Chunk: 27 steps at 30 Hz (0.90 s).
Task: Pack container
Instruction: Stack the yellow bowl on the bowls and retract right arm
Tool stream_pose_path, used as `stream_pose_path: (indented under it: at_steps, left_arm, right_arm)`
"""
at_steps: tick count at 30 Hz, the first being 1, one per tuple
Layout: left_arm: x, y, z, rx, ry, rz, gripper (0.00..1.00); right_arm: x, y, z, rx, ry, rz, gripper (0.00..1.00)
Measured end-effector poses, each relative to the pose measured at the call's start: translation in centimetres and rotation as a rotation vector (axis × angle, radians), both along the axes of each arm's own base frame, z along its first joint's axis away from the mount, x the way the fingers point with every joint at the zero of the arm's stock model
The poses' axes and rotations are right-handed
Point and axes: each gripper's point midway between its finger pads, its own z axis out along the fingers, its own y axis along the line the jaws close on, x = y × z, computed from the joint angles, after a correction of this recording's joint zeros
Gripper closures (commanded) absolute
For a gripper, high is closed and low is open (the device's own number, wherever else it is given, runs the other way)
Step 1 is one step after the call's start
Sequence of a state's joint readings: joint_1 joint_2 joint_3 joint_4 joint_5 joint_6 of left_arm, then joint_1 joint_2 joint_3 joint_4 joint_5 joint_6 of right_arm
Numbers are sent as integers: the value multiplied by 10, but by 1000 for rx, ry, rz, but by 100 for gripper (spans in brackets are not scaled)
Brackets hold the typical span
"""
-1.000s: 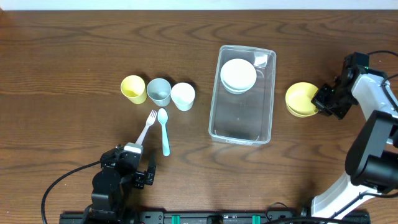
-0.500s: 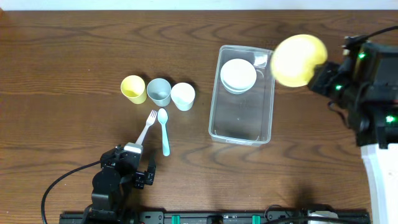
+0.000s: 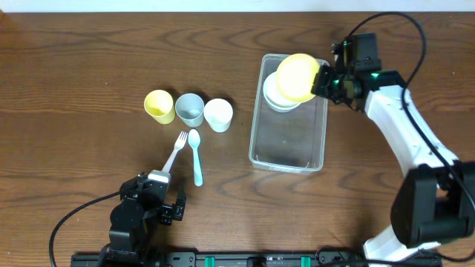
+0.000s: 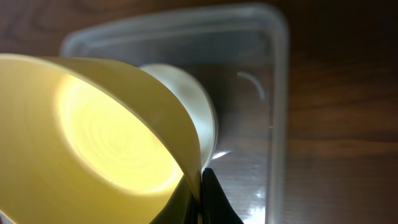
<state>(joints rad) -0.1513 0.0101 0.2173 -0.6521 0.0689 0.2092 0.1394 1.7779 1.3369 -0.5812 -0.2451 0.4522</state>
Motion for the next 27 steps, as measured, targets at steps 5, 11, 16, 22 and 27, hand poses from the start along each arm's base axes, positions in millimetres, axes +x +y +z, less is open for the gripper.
stream_pose_path:
  at_steps: [5,11,16,22,27]
  left_arm:
    - [0,0,0,0,0,0,2]
    - [0,0,0,0,0,0,2]
    - [0,0,0,0,0,0,2]
    - [0,0,0,0,0,0,2]
    - [0,0,0,0,0,0,2]
  right_arm:
    - [2,15,-11,31,11,38,62]
    - [-12,17,-16,24,63,74,33]
    - [-26,-4,10,28,70,36,25]
    - [-44,-92,99,21,-83,-207,1]
    - [-75,-161,117,-9,-69,-409,1]
